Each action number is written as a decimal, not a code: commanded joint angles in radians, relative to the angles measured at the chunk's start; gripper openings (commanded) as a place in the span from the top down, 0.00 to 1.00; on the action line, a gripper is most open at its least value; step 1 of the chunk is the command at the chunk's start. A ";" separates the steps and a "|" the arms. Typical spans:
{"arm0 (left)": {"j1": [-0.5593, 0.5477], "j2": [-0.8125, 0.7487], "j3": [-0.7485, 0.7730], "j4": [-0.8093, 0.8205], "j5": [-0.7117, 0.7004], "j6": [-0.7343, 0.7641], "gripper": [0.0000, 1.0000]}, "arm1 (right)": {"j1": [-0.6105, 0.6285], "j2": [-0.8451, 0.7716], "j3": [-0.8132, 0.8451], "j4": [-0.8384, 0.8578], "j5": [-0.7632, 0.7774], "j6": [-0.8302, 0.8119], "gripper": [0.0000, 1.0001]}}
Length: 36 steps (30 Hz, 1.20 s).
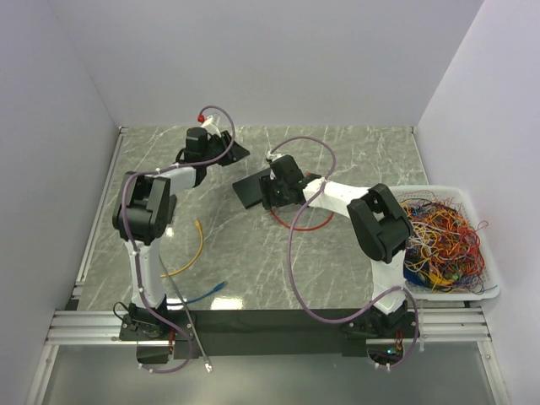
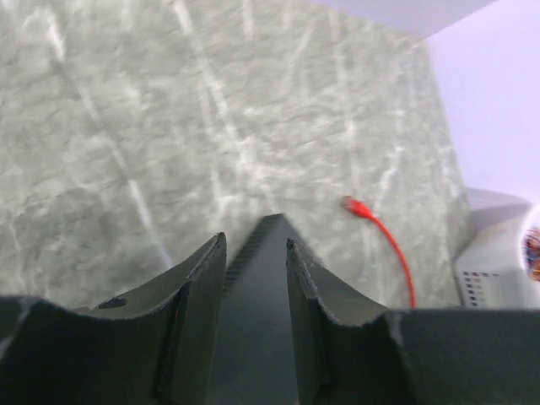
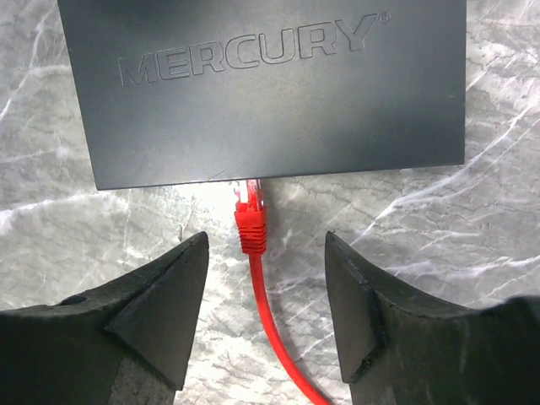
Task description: Insert the plug into the switch port
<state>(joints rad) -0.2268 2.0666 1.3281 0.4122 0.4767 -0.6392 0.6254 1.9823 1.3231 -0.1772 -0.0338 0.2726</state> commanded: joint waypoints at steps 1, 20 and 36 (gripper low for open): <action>-0.003 0.079 0.060 -0.084 0.008 0.021 0.59 | 0.007 -0.011 0.030 0.018 0.020 0.010 0.37; -0.091 0.038 -0.124 -0.101 0.031 0.072 0.59 | 0.039 0.119 0.140 -0.087 0.129 -0.006 0.82; -0.154 -0.082 -0.333 -0.041 -0.013 0.029 0.60 | 0.039 0.043 0.050 -0.039 0.184 -0.059 0.39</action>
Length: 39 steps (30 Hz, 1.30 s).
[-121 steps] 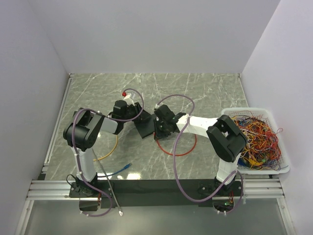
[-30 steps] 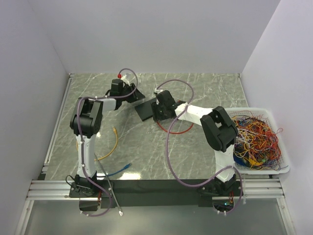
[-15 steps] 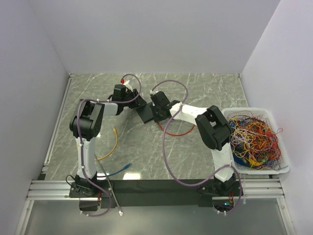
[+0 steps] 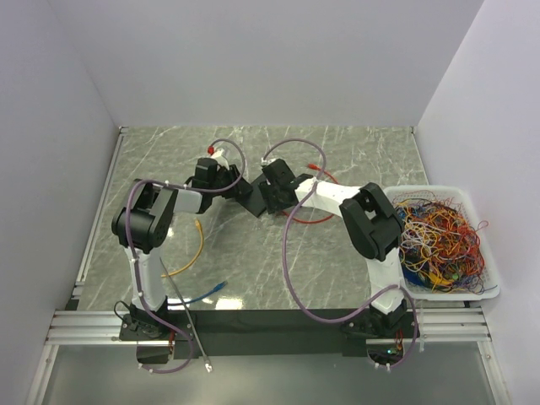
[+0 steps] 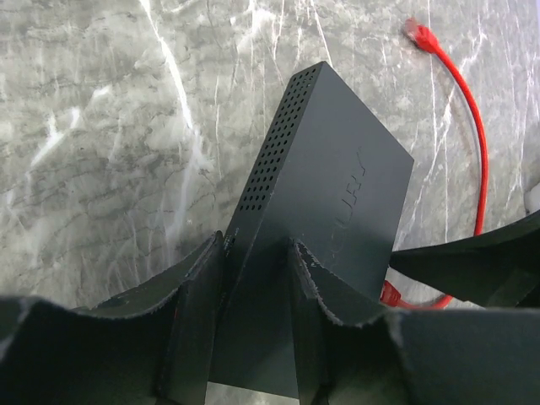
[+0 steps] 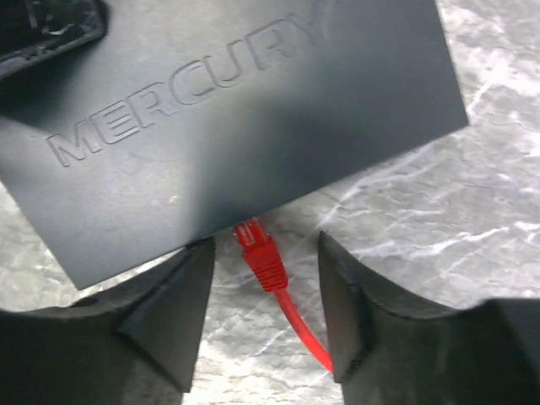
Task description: Insert the plug into the switch port
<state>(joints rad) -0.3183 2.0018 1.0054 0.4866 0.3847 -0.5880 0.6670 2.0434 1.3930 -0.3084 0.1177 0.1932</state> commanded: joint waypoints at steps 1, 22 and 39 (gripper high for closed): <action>-0.062 -0.017 -0.005 -0.124 0.076 -0.026 0.60 | -0.004 -0.026 -0.026 0.094 0.028 0.022 0.38; 0.008 0.113 0.292 -0.244 0.086 0.014 0.60 | -0.003 -0.164 -0.178 0.066 0.039 0.049 0.54; 0.008 0.213 0.332 -0.174 0.232 0.076 0.59 | -0.006 -0.063 -0.091 0.045 0.073 0.023 0.82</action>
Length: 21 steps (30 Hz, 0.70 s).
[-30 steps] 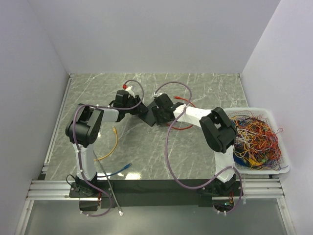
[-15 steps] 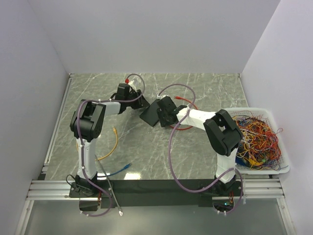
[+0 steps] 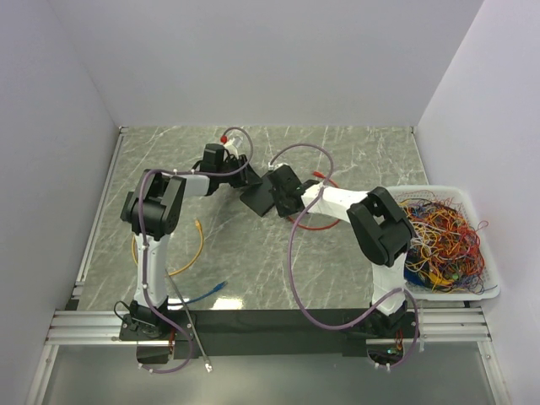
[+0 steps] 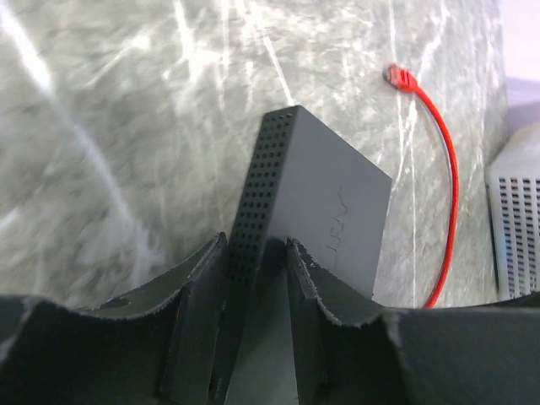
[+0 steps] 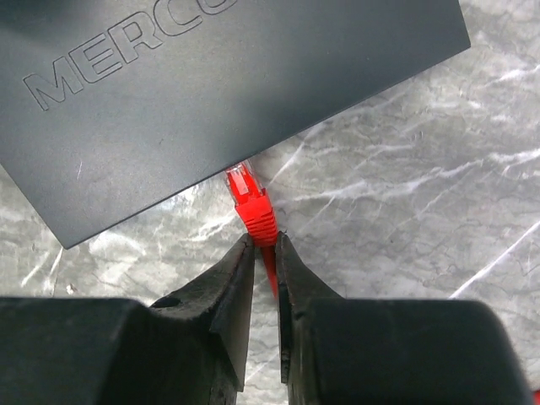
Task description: Insert the plug into the switch port
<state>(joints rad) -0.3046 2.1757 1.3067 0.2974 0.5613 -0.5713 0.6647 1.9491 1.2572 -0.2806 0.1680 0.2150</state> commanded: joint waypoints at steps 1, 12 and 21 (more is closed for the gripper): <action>-0.005 0.044 0.035 0.016 0.074 0.063 0.60 | -0.004 0.037 0.053 0.015 0.025 -0.002 0.83; -0.065 0.022 -0.060 0.042 0.060 0.108 0.60 | -0.004 0.066 0.165 -0.005 0.039 -0.032 0.92; -0.087 0.052 -0.107 0.069 0.061 0.099 0.60 | -0.002 0.149 0.318 0.012 0.005 -0.026 1.00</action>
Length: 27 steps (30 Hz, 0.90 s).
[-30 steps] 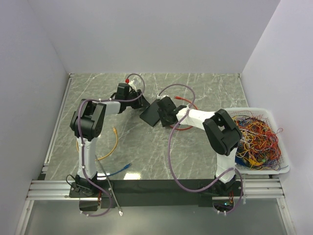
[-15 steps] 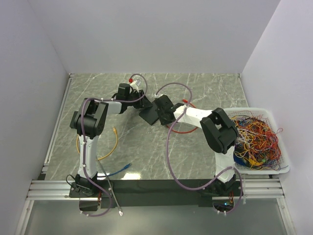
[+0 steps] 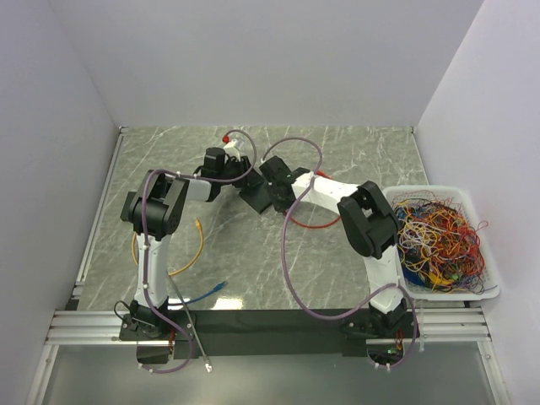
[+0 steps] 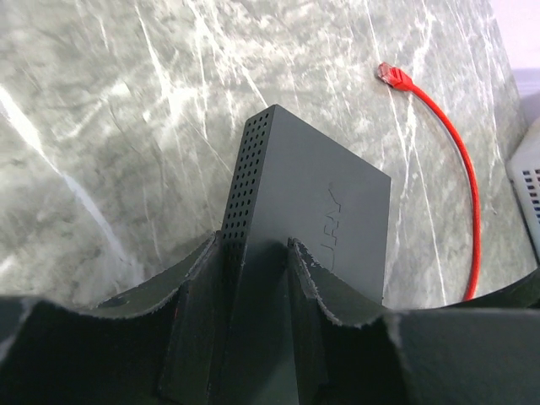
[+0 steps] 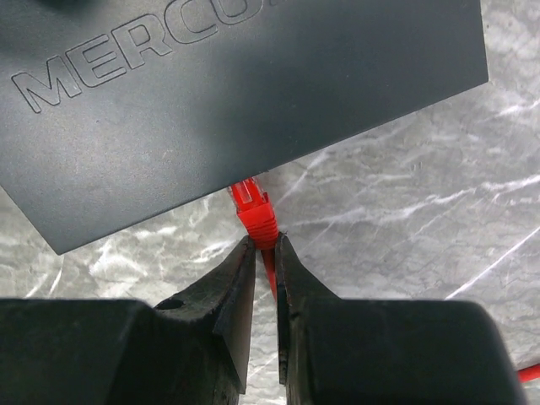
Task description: Insert the plug into the switch port
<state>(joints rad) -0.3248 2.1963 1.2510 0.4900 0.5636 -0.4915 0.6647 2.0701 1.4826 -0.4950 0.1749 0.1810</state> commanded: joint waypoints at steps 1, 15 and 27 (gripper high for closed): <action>-0.071 0.031 -0.055 -0.125 0.055 0.022 0.60 | -0.004 0.034 0.106 0.236 -0.014 0.008 1.00; -0.074 -0.003 -0.087 -0.123 0.022 0.024 0.60 | 0.003 -0.011 0.059 0.446 -0.074 -0.029 0.93; 0.009 -0.127 -0.059 -0.274 -0.177 0.008 0.59 | 0.042 -0.168 -0.143 0.408 -0.015 0.006 0.46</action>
<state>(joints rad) -0.3328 2.0972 1.1900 0.3889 0.4019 -0.4770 0.6796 1.9888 1.3548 -0.2165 0.1455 0.1600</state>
